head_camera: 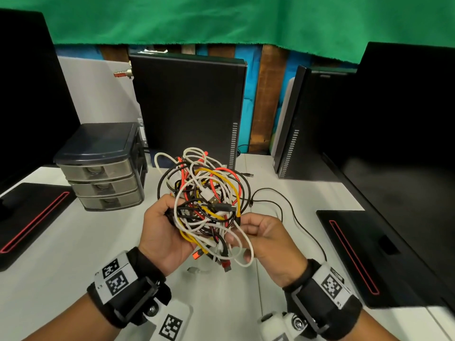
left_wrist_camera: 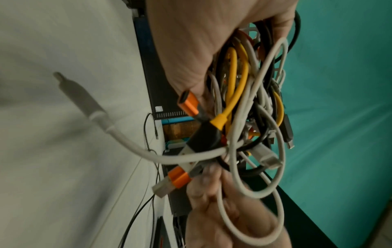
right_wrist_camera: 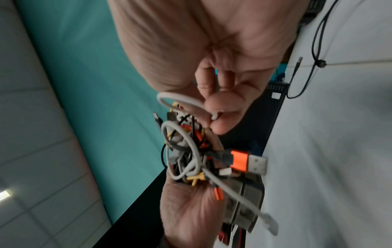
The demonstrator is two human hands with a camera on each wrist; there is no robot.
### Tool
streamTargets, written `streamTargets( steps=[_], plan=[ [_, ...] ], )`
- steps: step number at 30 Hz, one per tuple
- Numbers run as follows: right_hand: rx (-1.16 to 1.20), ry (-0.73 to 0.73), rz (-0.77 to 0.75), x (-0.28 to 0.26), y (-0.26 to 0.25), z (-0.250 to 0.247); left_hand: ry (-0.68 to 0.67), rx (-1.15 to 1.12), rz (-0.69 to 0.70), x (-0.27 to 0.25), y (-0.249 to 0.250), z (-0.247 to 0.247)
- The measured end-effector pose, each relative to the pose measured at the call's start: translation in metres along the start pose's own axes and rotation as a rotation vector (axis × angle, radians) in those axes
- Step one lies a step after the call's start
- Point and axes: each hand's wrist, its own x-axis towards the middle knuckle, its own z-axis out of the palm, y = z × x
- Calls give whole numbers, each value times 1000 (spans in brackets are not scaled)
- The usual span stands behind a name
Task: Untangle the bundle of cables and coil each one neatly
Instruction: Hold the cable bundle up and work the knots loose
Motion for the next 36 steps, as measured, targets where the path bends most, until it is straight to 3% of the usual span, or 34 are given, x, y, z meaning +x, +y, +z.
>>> streamTargets(
  steps=[4,9,11,13,16,21,27,32,36],
  plan=[
    [-106,42,-44,-1,-7,-8,46,19,103,2,16,-1],
    [-484,279,-85,11,-11,-53,118,32,323,-2,63,-4],
    [-656,205,-5,15,-10,-67,112,28,367,-4,73,-5],
    [-764,8,30,14,-9,-67,103,50,358,-5,73,-5],
    [-735,-139,-66,11,-6,-49,97,94,282,-4,59,-1],
    [-467,-73,-207,9,-5,-19,92,101,186,-1,31,0],
    [-291,-35,-230,0,-13,-16,109,99,141,-2,24,1],
    [-510,-118,-57,-1,-16,-29,113,39,251,-1,42,-2],
    [-751,-4,72,10,-7,-52,98,0,353,-5,63,-2]
  ],
)
